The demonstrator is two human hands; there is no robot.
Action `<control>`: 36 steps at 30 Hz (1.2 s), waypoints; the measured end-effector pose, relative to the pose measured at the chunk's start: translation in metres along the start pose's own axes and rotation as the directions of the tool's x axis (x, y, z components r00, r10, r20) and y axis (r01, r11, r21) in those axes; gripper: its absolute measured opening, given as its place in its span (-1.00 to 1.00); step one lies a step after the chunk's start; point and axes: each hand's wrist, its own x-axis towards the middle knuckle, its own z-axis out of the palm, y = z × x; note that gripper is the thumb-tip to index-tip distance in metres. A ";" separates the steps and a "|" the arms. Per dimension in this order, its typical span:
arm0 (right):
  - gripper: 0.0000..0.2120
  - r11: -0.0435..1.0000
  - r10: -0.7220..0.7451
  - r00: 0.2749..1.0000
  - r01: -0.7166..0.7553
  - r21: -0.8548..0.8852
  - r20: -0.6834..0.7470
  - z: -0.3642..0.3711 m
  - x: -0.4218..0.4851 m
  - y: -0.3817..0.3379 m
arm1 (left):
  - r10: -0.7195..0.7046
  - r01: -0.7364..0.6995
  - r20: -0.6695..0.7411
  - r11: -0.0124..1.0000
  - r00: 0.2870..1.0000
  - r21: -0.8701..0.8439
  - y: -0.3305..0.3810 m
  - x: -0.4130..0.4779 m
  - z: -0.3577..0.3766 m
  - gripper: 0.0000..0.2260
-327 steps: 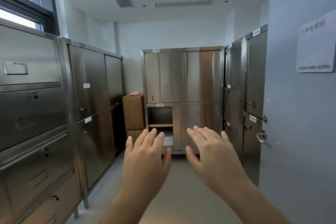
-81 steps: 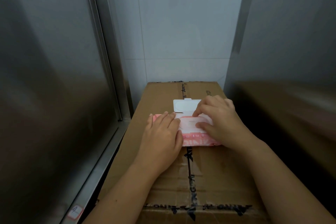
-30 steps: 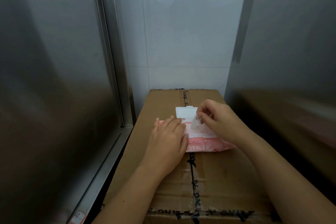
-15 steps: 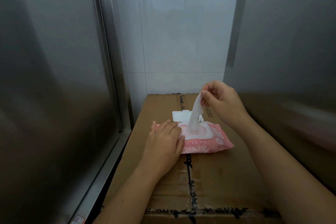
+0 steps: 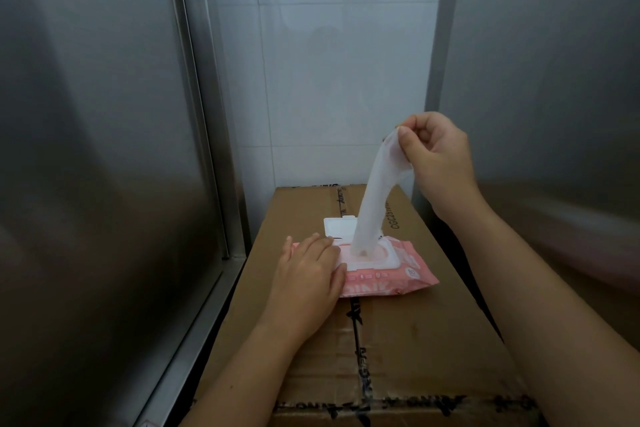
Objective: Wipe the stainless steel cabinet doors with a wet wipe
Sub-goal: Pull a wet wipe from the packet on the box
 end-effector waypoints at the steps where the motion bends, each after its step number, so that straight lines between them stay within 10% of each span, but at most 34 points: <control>1: -0.87 1.000 0.001 1.000 -0.001 -0.003 -0.017 -0.001 0.002 -0.002 | -0.001 0.001 0.001 1.000 1.000 0.005 0.000 0.000 0.000 -0.64; 18: -0.84 0.999 -0.025 1.000 0.024 -0.030 -0.005 -0.021 -0.006 -0.038 | 0.023 -0.028 -0.222 0.999 0.975 -0.018 0.004 -0.011 -0.026 -0.71; 36: -0.74 0.983 -0.154 0.982 0.163 -0.088 0.106 -0.037 -0.058 -0.058 | 0.084 -0.213 -0.315 0.889 0.945 -0.404 0.077 -0.021 -0.073 -0.45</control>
